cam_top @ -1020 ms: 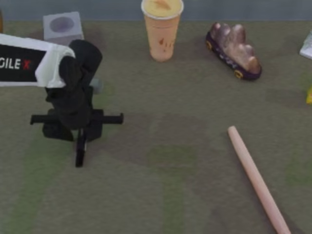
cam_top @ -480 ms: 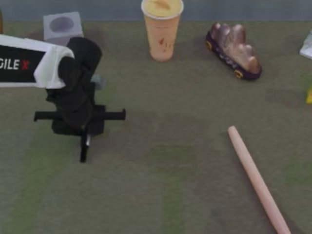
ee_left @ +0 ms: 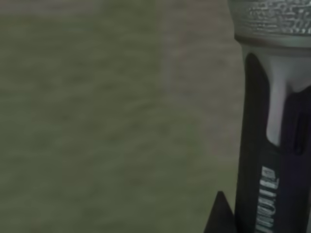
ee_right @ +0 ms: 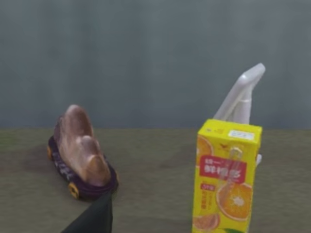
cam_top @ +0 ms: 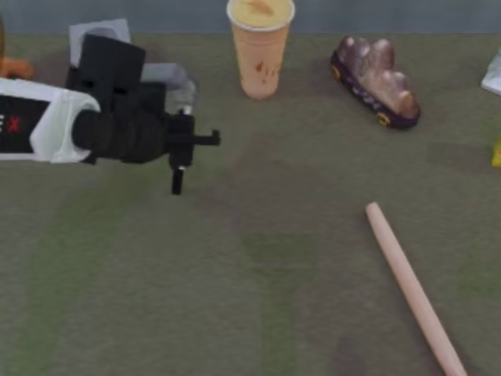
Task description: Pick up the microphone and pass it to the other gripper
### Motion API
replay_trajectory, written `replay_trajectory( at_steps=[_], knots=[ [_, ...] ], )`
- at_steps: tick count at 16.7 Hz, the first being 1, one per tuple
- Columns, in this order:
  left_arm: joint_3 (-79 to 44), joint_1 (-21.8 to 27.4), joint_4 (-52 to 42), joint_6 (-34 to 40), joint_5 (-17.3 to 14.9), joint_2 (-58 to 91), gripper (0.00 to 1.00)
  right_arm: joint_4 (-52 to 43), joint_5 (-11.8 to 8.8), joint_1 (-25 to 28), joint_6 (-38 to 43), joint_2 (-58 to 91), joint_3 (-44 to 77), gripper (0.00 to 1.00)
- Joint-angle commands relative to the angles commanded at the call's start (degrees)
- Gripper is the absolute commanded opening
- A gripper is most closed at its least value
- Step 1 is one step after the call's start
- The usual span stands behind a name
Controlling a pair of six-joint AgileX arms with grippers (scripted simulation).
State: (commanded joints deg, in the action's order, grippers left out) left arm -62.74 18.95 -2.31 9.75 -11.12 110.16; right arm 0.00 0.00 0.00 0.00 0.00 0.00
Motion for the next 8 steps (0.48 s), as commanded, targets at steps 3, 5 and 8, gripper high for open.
replay_trajectory(
  at_steps=[3,5,8],
  knots=[
    [4.7,-0.6,16.3,-3.1,-5.6,-3.5,0.00,0.0,0.0,0.0,0.0,0.0,0.0,1.00],
    [7.7,-1.0,26.7,-5.2,-9.2,-6.2,0.00,0.0,0.0,0.0,0.0,0.0,0.0,1.00],
    [11.4,-1.5,39.4,-8.1,-13.9,-10.3,0.00,0.0,0.0,0.0,0.0,0.0,0.0,1.00]
  ],
)
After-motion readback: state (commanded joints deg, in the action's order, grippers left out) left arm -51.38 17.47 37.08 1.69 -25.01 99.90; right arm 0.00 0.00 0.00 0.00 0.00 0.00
